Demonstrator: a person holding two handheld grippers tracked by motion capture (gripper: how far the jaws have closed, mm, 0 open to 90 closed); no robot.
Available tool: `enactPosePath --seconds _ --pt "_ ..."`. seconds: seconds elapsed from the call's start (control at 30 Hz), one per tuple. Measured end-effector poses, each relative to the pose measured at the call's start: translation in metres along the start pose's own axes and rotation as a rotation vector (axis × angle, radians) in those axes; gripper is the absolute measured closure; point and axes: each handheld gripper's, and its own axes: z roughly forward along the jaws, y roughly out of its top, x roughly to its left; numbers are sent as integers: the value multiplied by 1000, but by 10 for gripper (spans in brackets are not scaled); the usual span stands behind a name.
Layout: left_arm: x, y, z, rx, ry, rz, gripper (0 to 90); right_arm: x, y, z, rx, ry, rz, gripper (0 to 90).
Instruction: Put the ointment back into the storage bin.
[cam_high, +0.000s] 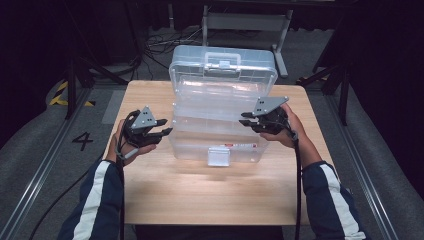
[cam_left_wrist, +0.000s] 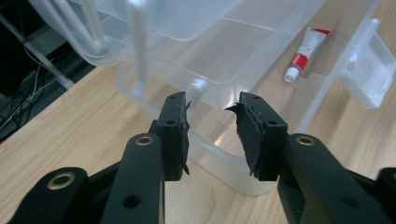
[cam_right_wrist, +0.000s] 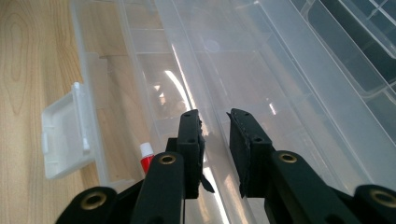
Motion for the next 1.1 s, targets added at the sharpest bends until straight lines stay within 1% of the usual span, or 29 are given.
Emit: enactPosePath --seconds 0.03,0.13,0.17,0.23,0.3,0.33,0.37,0.43,0.47,0.53,0.6,0.63,0.7,0.8,0.9,0.97,1.03,1.1 --pt "2 0 0 -4 0 -9 663 0 0 0 0 1 0 748" --pt "8 1 -2 -8 8 -20 681 1 0 0 -3 -1 -3 748" --pt "11 2 -3 -11 17 -25 696 1 -1 0 -4 -1 -1 748" --pt "15 4 -5 -21 19 -32 730 1 -1 0 -4 -2 -1 747" --pt "19 8 -7 -33 35 -57 750 2 -1 0 -5 -3 0 746" --pt "19 8 -7 -33 35 -57 771 2 -1 0 -5 -3 0 746" --pt "22 11 -8 -33 45 -66 771 2 -1 0 -4 -4 0 746" --pt "27 16 -10 -24 79 -87 811 2 -1 0 -3 -2 0 746" --pt "28 17 -10 -32 78 -95 825 2 -1 0 -3 -3 1 745" --pt "30 21 -10 -31 86 -87 863 3 -1 0 -2 -2 3 745" --pt "32 25 -8 -42 91 -88 894 3 -1 0 -2 -1 3 744" --pt "33 28 -7 -46 102 -94 897 3 -1 0 -2 -1 4 744" --pt "36 32 -5 -59 102 -100 899 3 -1 0 -2 0 2 744" --pt "37 37 -1 -63 109 -95 900 3 -2 0 -2 -2 1 743" --pt "40 44 3 -77 105 -96 900 3 -2 0 -2 -2 0 742" --pt "41 49 6 -99 98 -103 900 3 -2 0 -4 -3 1 742" --pt "41 51 6 -103 98 -106 900 4 -2 0 -4 -1 0 742" --pt "44 58 9 -125 97 -111 900 4 -3 0 -4 1 0 742"
